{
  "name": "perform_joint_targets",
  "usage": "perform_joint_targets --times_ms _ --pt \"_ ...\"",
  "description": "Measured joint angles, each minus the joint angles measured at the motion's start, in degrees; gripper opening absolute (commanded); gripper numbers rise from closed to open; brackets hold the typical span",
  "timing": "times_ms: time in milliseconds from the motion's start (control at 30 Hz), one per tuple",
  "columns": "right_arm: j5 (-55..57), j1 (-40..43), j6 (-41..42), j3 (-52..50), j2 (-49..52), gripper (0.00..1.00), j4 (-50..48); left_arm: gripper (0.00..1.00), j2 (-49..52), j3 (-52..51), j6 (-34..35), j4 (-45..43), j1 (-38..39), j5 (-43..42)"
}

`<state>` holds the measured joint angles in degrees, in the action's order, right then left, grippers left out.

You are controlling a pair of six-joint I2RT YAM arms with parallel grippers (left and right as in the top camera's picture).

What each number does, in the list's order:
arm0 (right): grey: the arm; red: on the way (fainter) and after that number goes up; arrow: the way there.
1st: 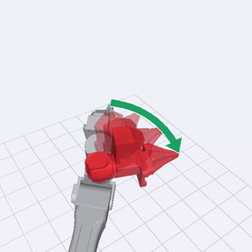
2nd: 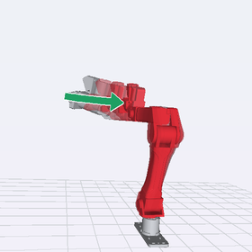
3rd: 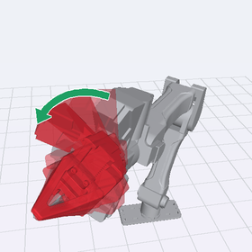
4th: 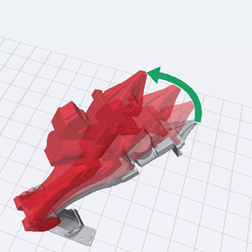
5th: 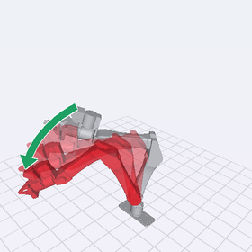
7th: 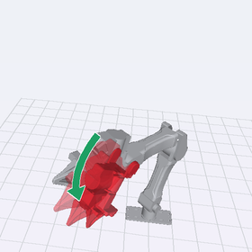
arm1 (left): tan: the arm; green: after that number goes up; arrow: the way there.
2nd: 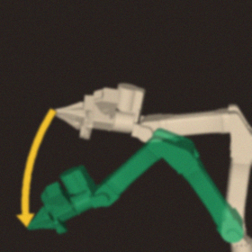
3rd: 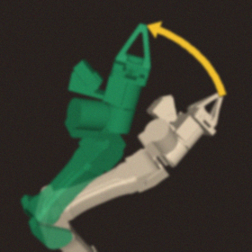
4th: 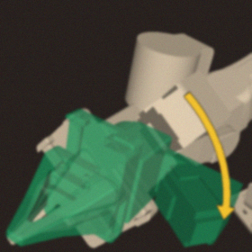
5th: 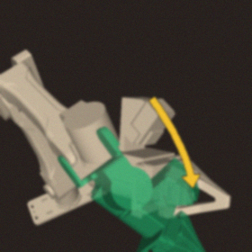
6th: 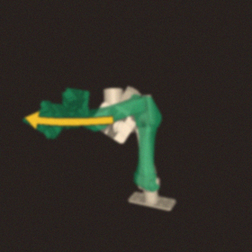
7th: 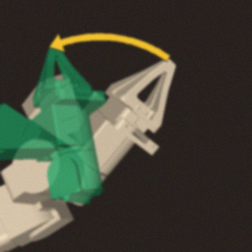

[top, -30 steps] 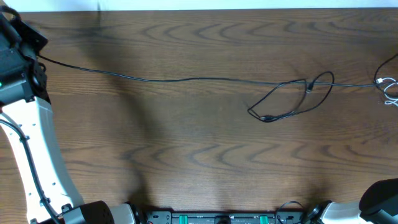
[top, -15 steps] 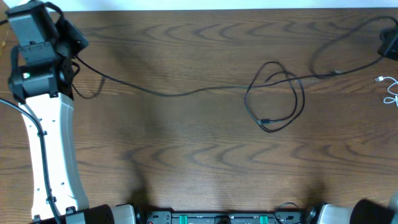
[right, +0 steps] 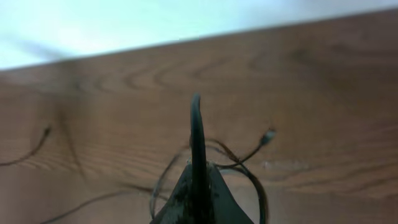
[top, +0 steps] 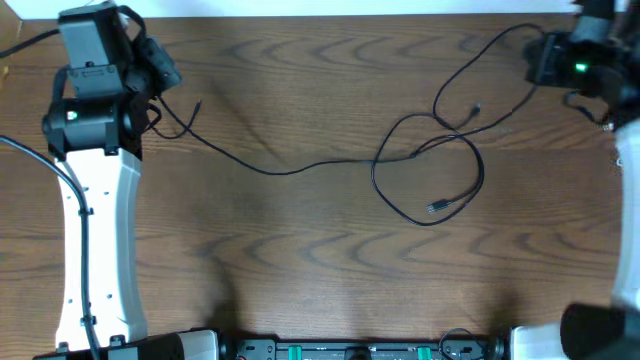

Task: Untangle cables

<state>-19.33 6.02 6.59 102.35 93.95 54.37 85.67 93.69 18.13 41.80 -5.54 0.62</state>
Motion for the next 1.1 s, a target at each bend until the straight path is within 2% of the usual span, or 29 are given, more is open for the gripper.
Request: perform_joint_targets --times_ms 267,333,367,500,800,867,967,1100 --pt "13.0 -0.2 2.6 0.0 10.9 0.02 -1.0 0.07 0.0 0.0 0.0 0.9 0.1 -0.3" --pt "15.0 0.5 3.1 0.0 13.0 0.12 0.0 0.08 0.0 0.0 0.0 0.9 0.1 -0.3" --pt "15.8 1.0 3.2 0.0 13.9 0.24 1.0 0.08 0.0 0.0 0.0 0.9 0.1 -0.3" --pt "17.8 2.1 3.2 -0.1 15.3 0.56 4.3 0.07 0.0 0.0 0.0 0.9 0.1 -0.3" --pt "12.1 -1.4 0.1 -0.1 10.7 0.82 7.6 0.07 0.0 0.0 0.0 4.0 0.1 -0.3" --pt "10.8 -3.6 -0.3 -0.1 9.1 0.84 7.9 0.07 0.1 0.0 0.0 5.2 0.1 -0.3" --pt "11.3 -7.2 -0.1 -0.1 7.8 0.80 8.0 0.07 0.5 0.0 0.0 7.2 0.1 -0.3" --pt "17.3 -8.8 4.9 -0.1 8.0 0.80 9.1 0.07 2.7 0.0 0.0 9.5 0.1 -0.3"
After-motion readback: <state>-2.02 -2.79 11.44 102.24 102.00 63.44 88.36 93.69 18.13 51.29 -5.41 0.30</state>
